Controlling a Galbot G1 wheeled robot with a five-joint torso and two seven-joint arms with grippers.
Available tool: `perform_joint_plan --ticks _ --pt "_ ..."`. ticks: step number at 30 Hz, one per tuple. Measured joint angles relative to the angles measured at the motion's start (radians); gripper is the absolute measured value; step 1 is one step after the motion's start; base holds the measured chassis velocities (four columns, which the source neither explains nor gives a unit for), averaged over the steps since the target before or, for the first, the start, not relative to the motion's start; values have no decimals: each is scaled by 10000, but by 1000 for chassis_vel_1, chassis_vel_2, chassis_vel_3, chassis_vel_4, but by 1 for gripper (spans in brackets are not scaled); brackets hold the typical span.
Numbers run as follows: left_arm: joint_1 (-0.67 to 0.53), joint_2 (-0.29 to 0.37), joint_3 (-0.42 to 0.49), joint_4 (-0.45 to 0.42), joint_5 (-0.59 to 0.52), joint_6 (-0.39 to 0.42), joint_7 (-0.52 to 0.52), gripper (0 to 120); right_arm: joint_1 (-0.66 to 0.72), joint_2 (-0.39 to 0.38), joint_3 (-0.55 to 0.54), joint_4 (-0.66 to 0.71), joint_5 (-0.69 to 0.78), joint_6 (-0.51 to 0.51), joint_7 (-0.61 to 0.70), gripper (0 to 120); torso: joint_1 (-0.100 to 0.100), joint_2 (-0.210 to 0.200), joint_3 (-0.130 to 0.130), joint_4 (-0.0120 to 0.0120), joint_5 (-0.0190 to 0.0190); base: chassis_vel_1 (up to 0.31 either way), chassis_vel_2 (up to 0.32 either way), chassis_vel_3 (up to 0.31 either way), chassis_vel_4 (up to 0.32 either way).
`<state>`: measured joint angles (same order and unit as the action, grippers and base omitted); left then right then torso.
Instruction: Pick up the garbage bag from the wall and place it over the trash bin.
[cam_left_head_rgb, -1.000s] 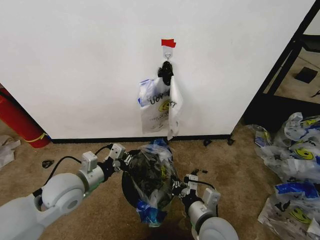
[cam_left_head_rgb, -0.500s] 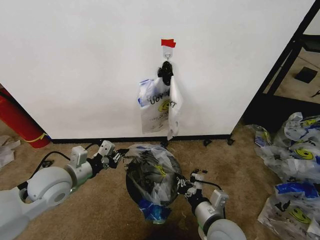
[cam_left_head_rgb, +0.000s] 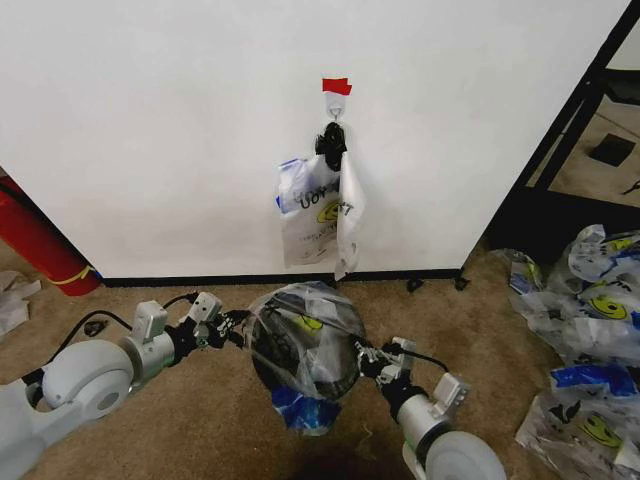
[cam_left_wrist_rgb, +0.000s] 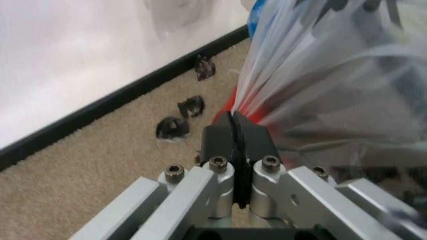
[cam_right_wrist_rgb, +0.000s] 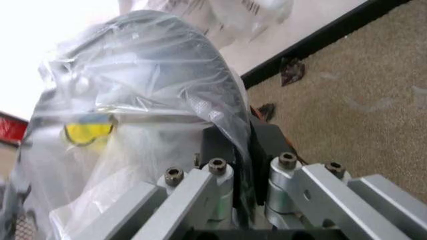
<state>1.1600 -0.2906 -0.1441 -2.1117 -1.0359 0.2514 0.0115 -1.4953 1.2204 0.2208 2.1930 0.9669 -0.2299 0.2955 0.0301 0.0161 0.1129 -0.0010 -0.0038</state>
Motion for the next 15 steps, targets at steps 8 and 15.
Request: perform_joint_plan --ticks 8,15 --pt "208 -754 32 89 35 -125 -167 0 30 144 297 21 370 30 140 1 0 0 0 0 -3 0 0 0 0" --pt "443 -1242 -476 -334 -54 21 -578 13 203 507 473 -166 486 32 584 1 0 0 0 2 -2 0 0 0 0"
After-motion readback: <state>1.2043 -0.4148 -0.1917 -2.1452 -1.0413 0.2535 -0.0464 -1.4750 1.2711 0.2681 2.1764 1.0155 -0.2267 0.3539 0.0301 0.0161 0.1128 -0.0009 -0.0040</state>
